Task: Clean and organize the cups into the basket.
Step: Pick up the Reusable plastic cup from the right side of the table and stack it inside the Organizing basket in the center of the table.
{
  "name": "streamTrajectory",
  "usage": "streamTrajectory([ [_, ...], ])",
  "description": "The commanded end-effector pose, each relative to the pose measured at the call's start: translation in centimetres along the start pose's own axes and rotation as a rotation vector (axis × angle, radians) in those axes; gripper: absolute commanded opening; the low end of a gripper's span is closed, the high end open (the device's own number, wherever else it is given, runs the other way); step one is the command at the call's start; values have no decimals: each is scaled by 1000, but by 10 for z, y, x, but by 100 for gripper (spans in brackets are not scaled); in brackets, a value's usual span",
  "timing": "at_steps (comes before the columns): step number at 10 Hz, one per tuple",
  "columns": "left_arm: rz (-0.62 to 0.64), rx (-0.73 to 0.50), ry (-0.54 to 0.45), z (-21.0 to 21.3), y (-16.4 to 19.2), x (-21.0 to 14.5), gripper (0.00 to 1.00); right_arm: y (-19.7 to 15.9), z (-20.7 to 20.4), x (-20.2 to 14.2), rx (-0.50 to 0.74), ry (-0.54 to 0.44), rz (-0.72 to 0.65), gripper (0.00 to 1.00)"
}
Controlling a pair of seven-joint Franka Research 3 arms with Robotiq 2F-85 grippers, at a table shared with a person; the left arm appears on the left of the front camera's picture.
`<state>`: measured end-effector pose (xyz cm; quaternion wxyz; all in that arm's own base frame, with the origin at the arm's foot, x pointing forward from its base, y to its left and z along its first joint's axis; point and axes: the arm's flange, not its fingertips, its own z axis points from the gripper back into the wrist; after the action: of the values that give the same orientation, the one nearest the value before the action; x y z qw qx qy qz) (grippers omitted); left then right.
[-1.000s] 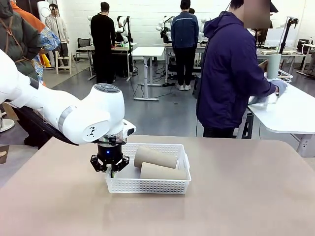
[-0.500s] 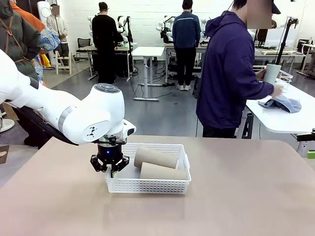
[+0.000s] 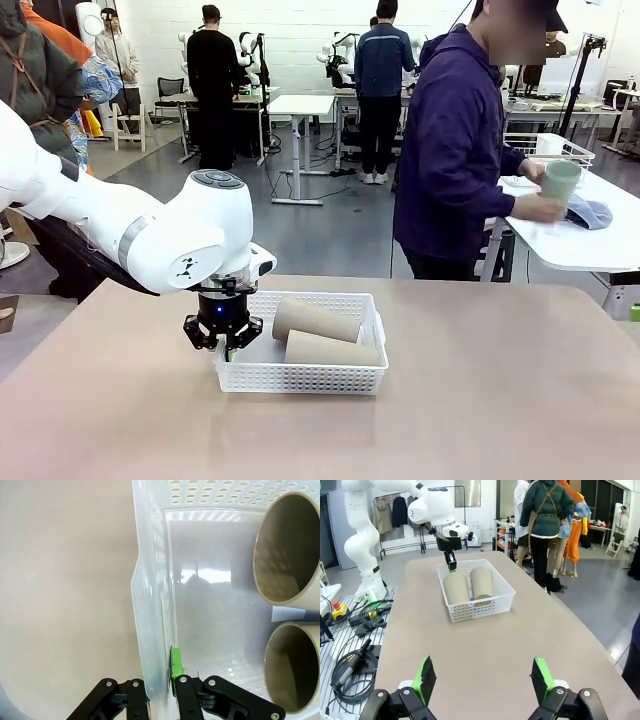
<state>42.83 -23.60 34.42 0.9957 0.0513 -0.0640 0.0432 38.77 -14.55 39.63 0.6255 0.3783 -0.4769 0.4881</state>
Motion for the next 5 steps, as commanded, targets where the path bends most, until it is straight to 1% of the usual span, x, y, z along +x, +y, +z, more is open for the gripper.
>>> streamTrajectory([
  [1,3,16,-10,0,0,-2,0,6,-1,0,3,-8,7,100],
  [5,3,16,-10,0,0,-2,0,6,-1,0,3,-8,7,100],
])
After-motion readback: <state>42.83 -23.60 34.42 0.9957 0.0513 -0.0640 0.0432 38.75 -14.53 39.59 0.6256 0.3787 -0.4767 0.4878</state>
